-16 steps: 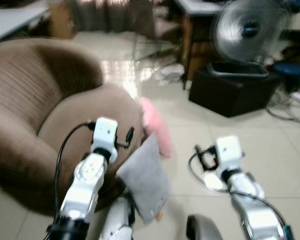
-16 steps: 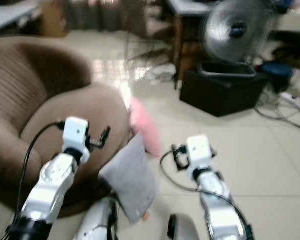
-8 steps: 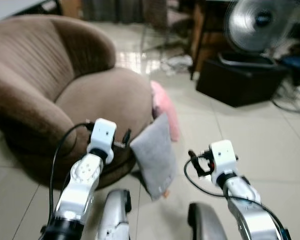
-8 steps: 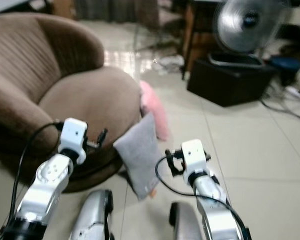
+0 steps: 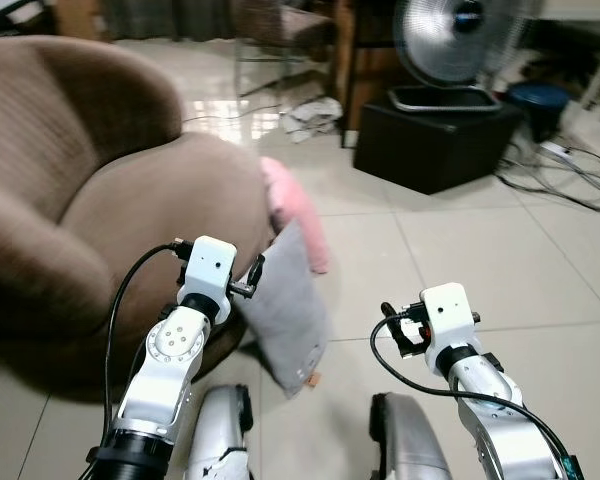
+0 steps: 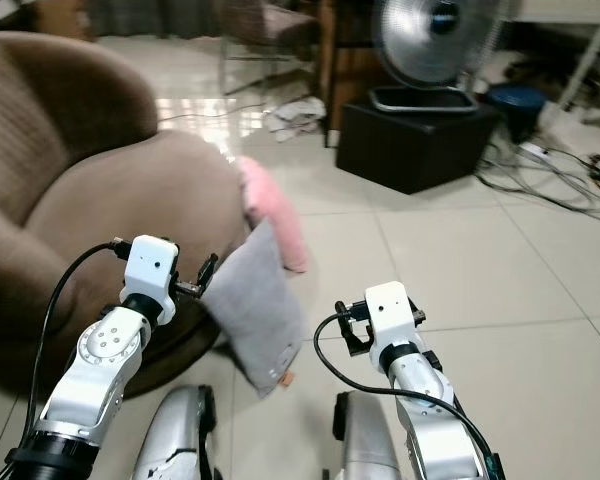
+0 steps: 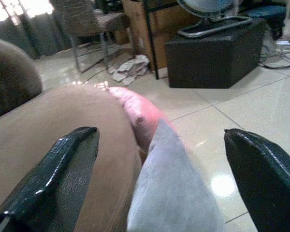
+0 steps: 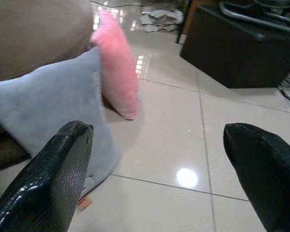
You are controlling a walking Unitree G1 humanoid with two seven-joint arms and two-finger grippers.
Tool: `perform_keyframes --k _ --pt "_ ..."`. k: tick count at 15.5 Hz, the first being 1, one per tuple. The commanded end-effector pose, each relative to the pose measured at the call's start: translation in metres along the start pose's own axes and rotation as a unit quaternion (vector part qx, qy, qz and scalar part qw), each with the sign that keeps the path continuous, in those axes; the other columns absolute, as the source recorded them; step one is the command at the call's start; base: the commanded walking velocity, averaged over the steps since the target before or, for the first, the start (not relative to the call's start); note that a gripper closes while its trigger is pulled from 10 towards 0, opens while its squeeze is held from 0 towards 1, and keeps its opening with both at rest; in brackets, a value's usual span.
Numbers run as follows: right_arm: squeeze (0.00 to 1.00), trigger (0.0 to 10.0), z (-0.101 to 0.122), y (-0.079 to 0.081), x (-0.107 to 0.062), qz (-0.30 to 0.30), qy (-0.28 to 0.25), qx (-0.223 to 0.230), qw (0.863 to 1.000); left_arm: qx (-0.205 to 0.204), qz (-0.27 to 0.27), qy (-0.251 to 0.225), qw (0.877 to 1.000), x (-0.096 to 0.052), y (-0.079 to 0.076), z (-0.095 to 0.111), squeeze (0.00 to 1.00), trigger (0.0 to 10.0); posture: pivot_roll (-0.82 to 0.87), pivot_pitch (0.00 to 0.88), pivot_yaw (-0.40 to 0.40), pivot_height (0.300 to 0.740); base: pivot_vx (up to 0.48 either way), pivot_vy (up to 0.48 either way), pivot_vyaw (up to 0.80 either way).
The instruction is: Move the pillow to the sofa from floor
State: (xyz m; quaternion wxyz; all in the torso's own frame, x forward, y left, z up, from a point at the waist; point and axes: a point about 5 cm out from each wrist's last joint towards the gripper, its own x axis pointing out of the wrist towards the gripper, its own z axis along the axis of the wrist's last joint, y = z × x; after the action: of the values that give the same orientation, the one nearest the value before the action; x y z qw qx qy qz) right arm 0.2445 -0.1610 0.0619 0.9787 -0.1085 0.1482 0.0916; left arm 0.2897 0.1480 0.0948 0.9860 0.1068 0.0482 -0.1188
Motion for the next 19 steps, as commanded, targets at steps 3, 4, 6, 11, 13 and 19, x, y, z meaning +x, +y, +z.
perform_keyframes --k 3,4,6,11,13,19 --pt "0.0 10.0 0.0054 -0.0027 0.0038 -0.005 -0.012 -0.005 1.0 0.006 0.005 -0.008 1.0 0.0024 0.0022 0.0034 0.0 10.0 -0.07 0.0 0.02 0.595 0.265 0.0 -0.26" --pt "0.0 10.0 0.0054 -0.0031 0.004 -0.007 -0.012 -0.006 1.0 0.006 0.006 -0.008 1.0 0.0024 0.0023 0.0033 0.0 10.0 -0.07 0.0 0.02 0.595 0.262 0.0 -0.7" --pt "0.0 10.0 0.0061 -0.0029 0.0049 -0.006 -0.014 -0.015 1.0 0.005 0.006 -0.008 1.0 0.0025 0.0026 0.0033 0.0 10.0 -0.07 0.0 0.022 0.595 0.266 0.0 0.0" --pt "0.0 10.0 0.0056 -0.0031 0.0054 -0.004 -0.013 -0.016 1.0 0.005 0.005 -0.008 1.0 0.0029 0.0033 0.0032 0.0 10.0 -0.07 0.0 0.023 0.595 0.263 0.0 0.0" --pt "0.0 10.0 0.0057 -0.003 0.0052 -0.003 -0.014 -0.016 1.0 0.006 0.006 -0.008 1.0 0.0031 0.0034 0.0036 0.0 10.0 -0.07 0.0 0.024 0.595 0.264 0.0 0.0" --pt "0.0 10.0 0.0054 -0.0008 0.0037 0.001 -0.014 -0.016 1.0 0.006 0.006 -0.007 1.0 0.0033 0.0046 0.0034 0.0 10.0 -0.07 0.0 0.025 0.595 0.264 0.0 0.0"
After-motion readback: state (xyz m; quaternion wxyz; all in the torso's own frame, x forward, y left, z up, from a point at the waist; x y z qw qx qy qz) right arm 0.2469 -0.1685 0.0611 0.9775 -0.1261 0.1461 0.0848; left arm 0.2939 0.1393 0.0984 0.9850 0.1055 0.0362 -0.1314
